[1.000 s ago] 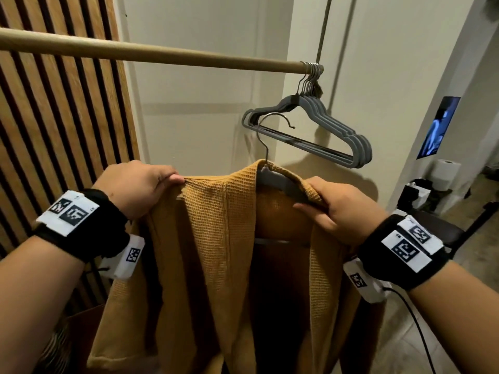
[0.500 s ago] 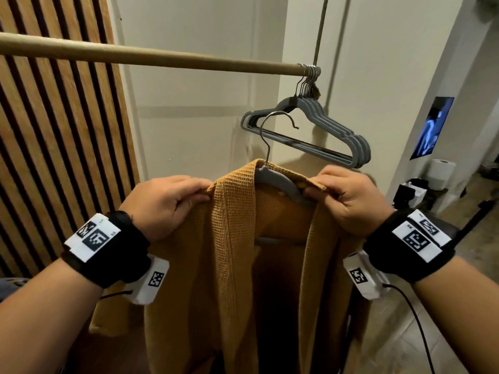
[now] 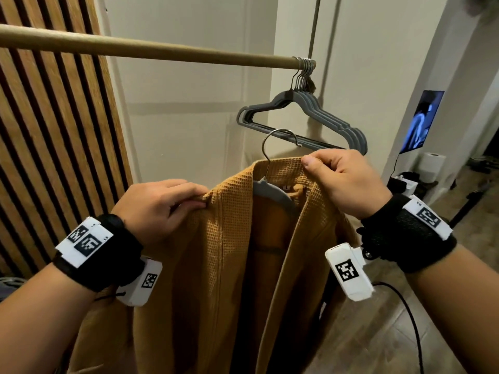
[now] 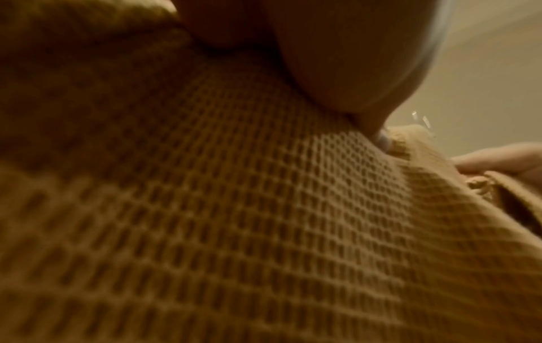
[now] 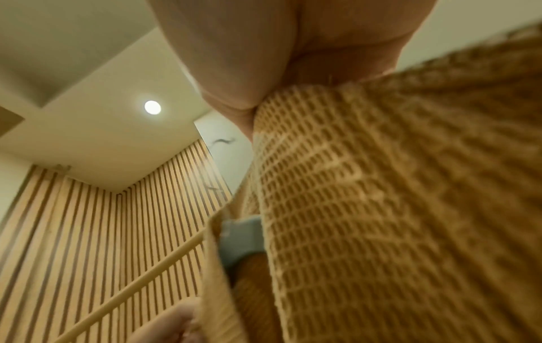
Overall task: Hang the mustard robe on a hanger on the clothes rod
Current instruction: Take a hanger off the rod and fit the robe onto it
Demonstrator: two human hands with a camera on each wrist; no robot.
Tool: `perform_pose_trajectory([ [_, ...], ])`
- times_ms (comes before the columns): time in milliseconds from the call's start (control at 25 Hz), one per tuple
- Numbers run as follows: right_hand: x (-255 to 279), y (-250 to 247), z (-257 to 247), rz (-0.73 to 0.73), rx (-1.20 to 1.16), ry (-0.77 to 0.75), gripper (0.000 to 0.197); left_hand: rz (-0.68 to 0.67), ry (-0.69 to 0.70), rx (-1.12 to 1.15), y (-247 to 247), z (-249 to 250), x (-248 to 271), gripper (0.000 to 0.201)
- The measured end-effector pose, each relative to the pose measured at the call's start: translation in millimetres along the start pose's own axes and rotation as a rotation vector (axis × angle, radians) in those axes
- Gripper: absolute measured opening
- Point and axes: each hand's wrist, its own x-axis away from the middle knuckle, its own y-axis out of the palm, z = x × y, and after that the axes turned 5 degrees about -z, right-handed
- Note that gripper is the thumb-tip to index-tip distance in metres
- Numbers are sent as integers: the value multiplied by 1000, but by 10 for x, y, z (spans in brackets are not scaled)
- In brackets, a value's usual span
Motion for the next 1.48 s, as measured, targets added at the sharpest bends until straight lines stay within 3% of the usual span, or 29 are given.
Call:
perform_pose_trajectory([
  [160, -39, 126, 38, -14, -98, 40, 28, -26, 8, 71, 83, 7, 78, 45],
  [360, 144, 147, 136, -286, -398, -6, 41, 67, -215, 63, 83, -191, 268, 42],
  [480, 231, 181, 380, -256, 81, -90, 35, 97, -272, 82, 44, -268, 323, 36],
  [520, 241, 227, 426, -232, 134, -107, 37, 104, -279, 104, 31, -271, 312, 36],
  [680, 203, 296, 493, 41, -46, -107, 18, 96, -206, 248, -21, -262, 216, 36],
  [760, 187, 252, 541, 69, -40, -121, 17, 121, -226, 296, -42, -279, 165, 31],
  [920, 214, 209, 661, 31, -36, -135, 17, 241, -401, 359, -160, -418, 97, 25],
  [1120, 191, 182, 688, 47, 45, -126, 15, 131, -390, 270, -312, -490, 173, 24],
  [1320, 208, 161, 730, 122, -10, -45, 10, -317, -430, 136, -261, -270, 291, 47],
  [1400, 198, 160, 746, 130, -20, -38, 10, -311, -390, 155, -110, -156, 318, 50],
  [1480, 194, 163, 749, 124, -58, -31, 11, -202, -368, 118, -7, -112, 340, 49],
])
